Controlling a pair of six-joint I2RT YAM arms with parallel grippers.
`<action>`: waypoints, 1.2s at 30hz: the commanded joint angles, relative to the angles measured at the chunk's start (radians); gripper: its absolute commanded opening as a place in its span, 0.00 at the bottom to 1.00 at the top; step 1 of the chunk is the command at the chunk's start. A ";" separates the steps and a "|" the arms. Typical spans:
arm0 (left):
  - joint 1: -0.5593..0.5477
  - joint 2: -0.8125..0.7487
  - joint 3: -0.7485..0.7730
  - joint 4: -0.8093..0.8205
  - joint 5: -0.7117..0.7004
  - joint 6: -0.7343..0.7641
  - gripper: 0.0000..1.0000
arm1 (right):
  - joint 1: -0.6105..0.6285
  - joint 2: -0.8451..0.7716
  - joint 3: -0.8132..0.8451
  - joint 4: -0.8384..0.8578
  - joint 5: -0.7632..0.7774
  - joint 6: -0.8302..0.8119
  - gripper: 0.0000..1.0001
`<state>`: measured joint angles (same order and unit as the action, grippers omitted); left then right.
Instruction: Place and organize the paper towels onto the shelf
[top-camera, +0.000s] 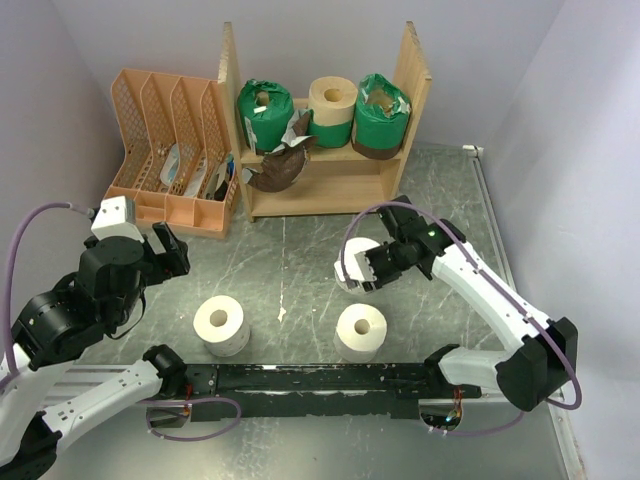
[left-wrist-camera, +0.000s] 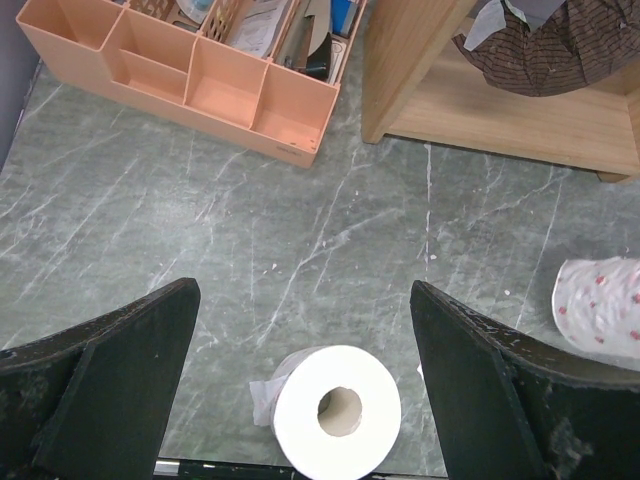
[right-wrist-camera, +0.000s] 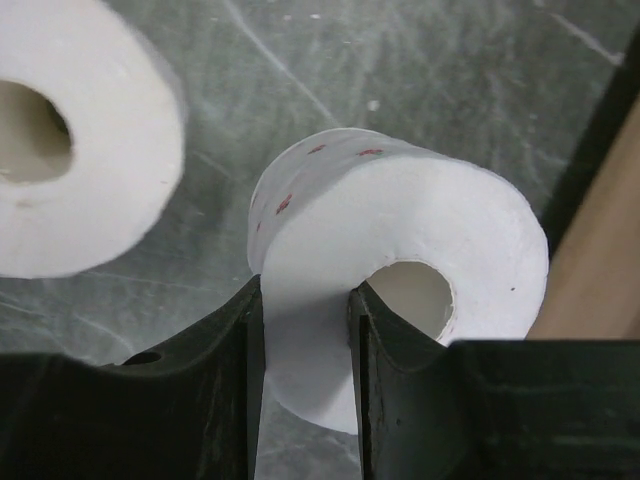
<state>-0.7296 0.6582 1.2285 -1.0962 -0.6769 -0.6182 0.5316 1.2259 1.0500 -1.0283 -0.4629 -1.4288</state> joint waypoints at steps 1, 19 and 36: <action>-0.004 -0.002 -0.006 0.016 -0.021 0.004 0.98 | -0.003 0.020 0.101 0.024 0.049 0.041 0.11; -0.004 0.013 -0.015 0.064 0.001 0.029 0.98 | -0.223 0.365 0.438 0.245 0.026 0.037 0.00; -0.004 -0.019 -0.017 0.042 -0.006 0.025 0.98 | -0.246 0.469 0.487 0.359 0.000 0.085 0.00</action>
<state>-0.7303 0.6518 1.2049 -1.0595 -0.6724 -0.6056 0.2935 1.6878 1.4914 -0.7227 -0.4564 -1.3533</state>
